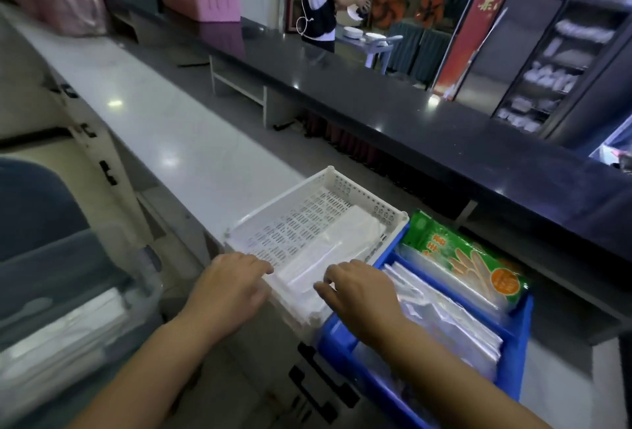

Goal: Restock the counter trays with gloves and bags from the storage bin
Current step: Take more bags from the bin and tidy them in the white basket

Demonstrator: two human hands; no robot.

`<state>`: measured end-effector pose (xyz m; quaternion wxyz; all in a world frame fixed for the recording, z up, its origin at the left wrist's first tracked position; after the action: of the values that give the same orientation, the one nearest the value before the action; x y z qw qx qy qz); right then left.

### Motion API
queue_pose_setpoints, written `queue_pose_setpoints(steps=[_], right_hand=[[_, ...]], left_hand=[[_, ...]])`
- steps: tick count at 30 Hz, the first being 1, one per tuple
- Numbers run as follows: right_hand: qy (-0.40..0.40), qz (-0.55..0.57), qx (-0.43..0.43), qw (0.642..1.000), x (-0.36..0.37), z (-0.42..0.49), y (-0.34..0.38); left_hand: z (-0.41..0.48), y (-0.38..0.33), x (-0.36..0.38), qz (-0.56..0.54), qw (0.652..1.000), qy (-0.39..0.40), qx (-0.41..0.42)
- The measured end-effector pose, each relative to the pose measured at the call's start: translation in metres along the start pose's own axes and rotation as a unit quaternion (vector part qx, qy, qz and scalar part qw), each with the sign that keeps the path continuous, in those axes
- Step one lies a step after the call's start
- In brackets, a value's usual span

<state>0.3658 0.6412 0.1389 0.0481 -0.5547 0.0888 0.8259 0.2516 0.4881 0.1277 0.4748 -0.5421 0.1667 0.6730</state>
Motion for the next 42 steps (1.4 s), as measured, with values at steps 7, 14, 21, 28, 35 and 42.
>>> queue_pose_setpoints(steps=[7, 14, 21, 28, 35, 42], right_hand=[[0.029, 0.018, -0.071, 0.997, 0.06, 0.038, 0.164], [0.135, 0.095, -0.092, 0.982, 0.132, 0.058, 0.302], [0.205, 0.091, -0.127, 0.966, 0.195, 0.079, 0.383], [0.261, 0.119, -0.158, 0.945, 0.264, 0.125, 0.437], [0.412, 0.146, -0.082, 0.896, 0.378, 0.189, 0.449], [0.493, 0.087, -0.145, 0.853, 0.486, 0.231, 0.455]], left_hand=[[-0.111, 0.15, -0.077, 0.024, 0.993, 0.009, -0.117], [-0.239, 0.279, -0.131, 0.047, 0.965, 0.017, -0.258], [-0.326, 0.352, -0.154, 0.055, 0.919, 0.009, -0.389], [-0.363, 0.406, -0.144, 0.055, 0.883, 0.026, -0.464], [-0.344, 0.468, -0.101, 0.027, 0.835, 0.045, -0.547], [-0.297, 0.544, -0.061, -0.008, 0.811, 0.061, -0.582]])
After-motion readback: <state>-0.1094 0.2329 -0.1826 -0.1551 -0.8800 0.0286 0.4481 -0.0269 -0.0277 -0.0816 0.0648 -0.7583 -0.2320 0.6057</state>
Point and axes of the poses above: each hand's wrist, its own z-axis towards the middle knuckle, its own x-axis out of the palm, y = z × x, the point moved 4 cm from there along z, towards the middle knuckle, and after that the axes turned 9 degrees about -y, right-handed, at the moved point
